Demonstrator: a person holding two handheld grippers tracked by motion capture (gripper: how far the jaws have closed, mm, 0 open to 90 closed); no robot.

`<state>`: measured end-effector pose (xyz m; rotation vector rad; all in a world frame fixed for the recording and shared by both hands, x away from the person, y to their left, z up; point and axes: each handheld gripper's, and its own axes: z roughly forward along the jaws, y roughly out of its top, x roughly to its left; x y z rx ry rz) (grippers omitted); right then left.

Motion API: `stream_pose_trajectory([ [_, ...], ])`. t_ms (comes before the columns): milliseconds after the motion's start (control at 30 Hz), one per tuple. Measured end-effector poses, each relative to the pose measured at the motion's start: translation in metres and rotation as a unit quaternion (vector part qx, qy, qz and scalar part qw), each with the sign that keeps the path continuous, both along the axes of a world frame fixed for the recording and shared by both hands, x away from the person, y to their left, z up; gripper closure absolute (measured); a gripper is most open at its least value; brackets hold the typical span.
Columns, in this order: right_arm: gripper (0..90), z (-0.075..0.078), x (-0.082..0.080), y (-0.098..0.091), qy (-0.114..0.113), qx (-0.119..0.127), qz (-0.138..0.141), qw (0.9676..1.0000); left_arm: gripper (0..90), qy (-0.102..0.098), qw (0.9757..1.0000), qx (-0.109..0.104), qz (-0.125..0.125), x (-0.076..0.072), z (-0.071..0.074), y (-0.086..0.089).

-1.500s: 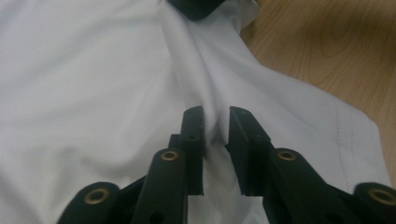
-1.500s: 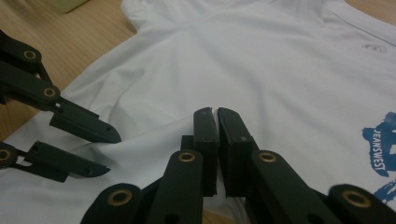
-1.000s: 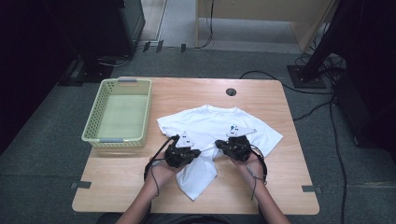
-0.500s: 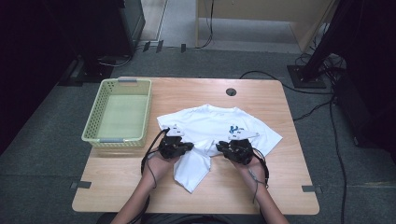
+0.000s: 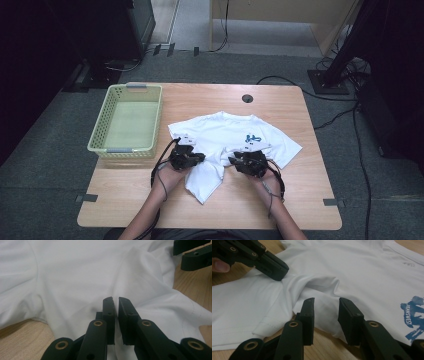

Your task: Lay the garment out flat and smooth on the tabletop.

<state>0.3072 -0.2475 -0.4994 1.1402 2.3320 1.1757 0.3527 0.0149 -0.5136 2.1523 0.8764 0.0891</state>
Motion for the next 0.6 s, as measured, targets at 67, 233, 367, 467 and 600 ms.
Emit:
stream_pose_trajectory([
  [67, 67.0, -0.002, 0.001, 0.003, -0.001, -0.004, 0.002, 1.0, 85.2, 0.001, 1.0, -0.002, 0.0, 0.0, 0.0, 0.0],
  [233, 74.6, -0.007, 0.004, 0.011, -0.002, -0.022, 0.001, 0.9998, 84.7, 0.004, 1.0, -0.004, -0.003, -0.001, 0.0, 0.0],
  [367, 86.3, -0.011, 0.004, 0.015, 0.001, -0.033, -0.003, 0.9994, 84.7, 0.005, 1.0, -0.004, -0.004, -0.001, 0.0, 0.0],
  [467, 90.0, -0.01, 0.004, 0.014, 0.002, -0.033, -0.004, 0.9994, 84.2, 0.004, 1.0, -0.004, -0.004, -0.001, 0.0, 0.0],
  [600, 90.0, -0.006, 0.003, 0.011, 0.002, -0.027, -0.007, 0.9996, 82.9, 0.004, 1.0, -0.004, -0.003, -0.001, 0.0, 0.001],
])
